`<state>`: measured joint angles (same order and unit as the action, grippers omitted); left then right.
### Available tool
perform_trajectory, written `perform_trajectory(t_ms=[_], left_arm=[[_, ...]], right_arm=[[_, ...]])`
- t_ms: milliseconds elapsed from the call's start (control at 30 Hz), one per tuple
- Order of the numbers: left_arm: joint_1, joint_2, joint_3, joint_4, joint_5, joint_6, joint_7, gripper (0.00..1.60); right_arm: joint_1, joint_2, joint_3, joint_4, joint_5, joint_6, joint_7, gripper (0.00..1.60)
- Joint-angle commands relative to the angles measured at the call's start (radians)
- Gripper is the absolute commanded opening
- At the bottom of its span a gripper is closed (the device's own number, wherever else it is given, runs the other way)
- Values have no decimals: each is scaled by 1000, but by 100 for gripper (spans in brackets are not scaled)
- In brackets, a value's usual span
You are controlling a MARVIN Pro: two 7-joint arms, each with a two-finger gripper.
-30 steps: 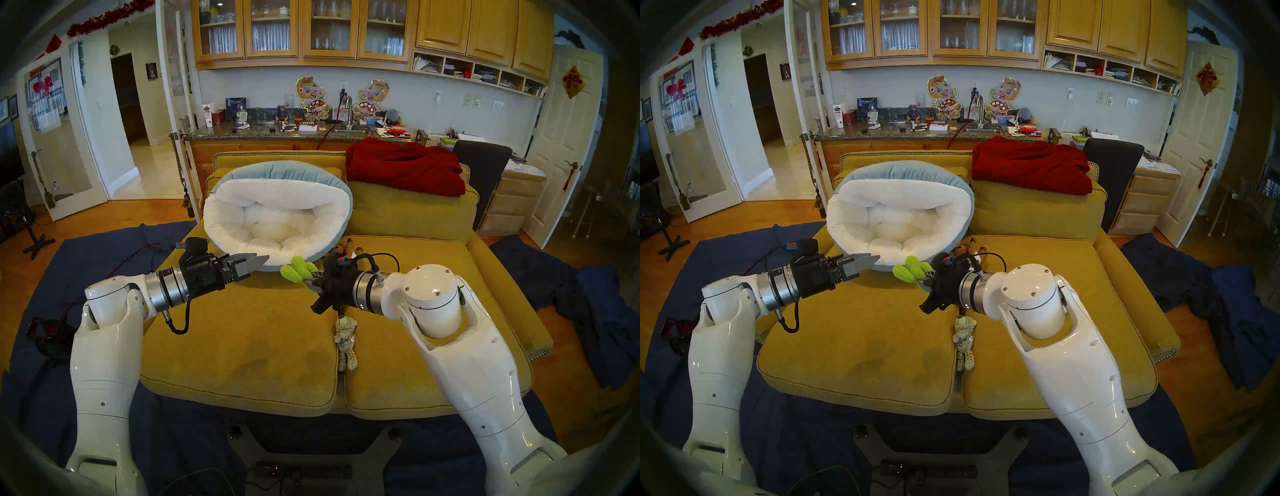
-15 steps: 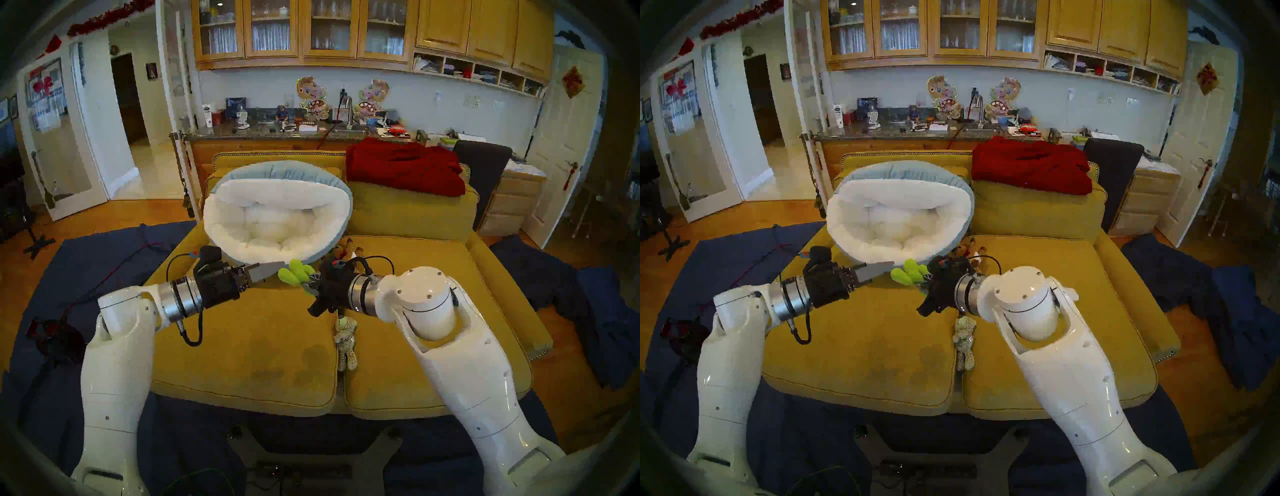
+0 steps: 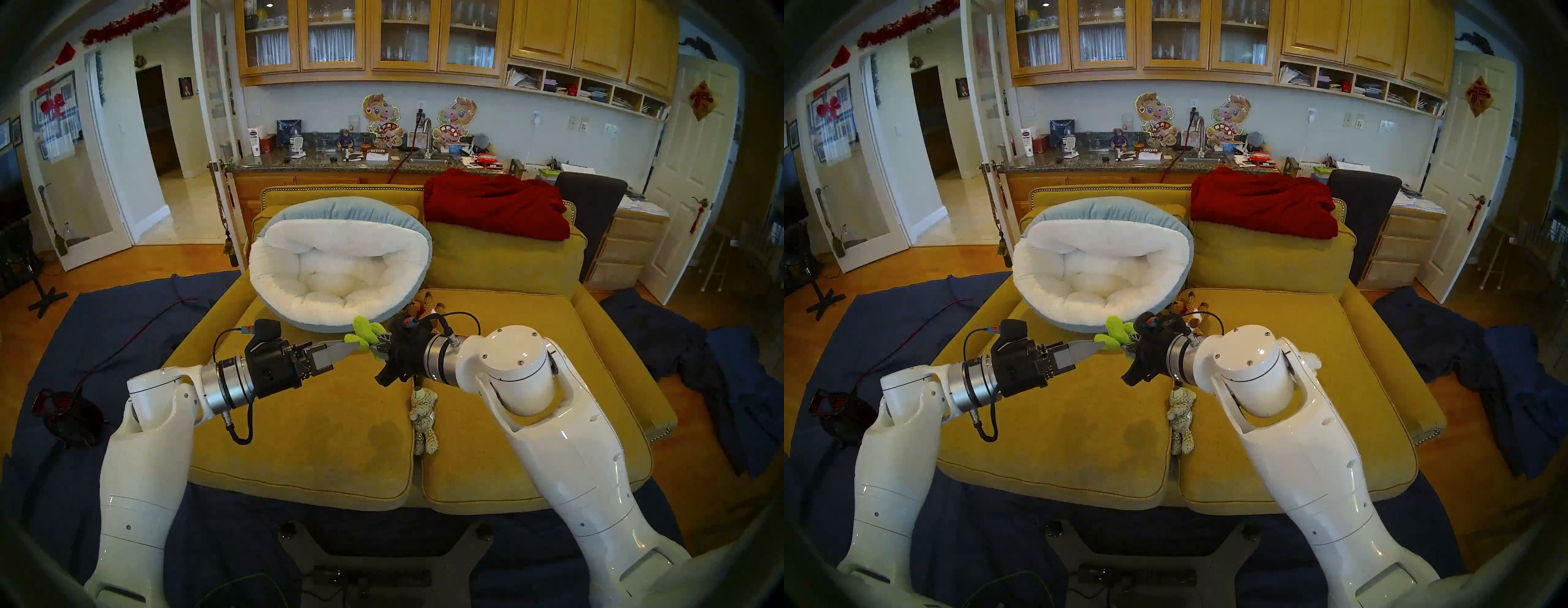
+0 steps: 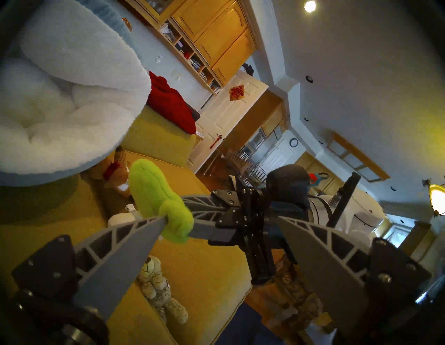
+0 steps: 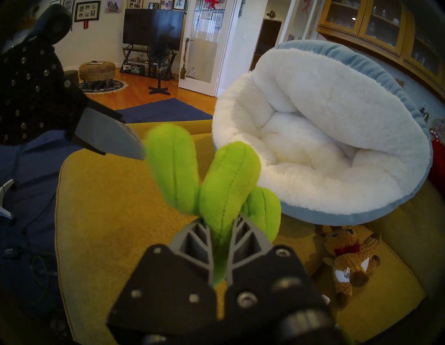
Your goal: Put toys into dog bed
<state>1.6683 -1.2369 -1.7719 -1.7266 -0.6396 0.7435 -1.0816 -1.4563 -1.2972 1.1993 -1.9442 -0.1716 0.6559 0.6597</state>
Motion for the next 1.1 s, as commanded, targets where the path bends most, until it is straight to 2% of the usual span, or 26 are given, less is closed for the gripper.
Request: perform_trajectory(t_ms=[0, 367, 633, 1067], left_arm=[[-18, 12, -17, -20, -31, -26, -57, 160], [-25, 20, -35, -19, -23, -47, -50, 160], [-30, 10, -11, -4, 27, -96, -7, 160], [-38, -10, -4, -2, 45, -112, 24, 160]], right_arm=[[27, -7, 12, -40, 13, 2, 11, 0], [18, 2, 36, -50, 27, 6, 31, 0], [9, 1, 44, -61, 30, 10, 44, 0], [-4, 0, 53, -83, 39, 17, 58, 0]])
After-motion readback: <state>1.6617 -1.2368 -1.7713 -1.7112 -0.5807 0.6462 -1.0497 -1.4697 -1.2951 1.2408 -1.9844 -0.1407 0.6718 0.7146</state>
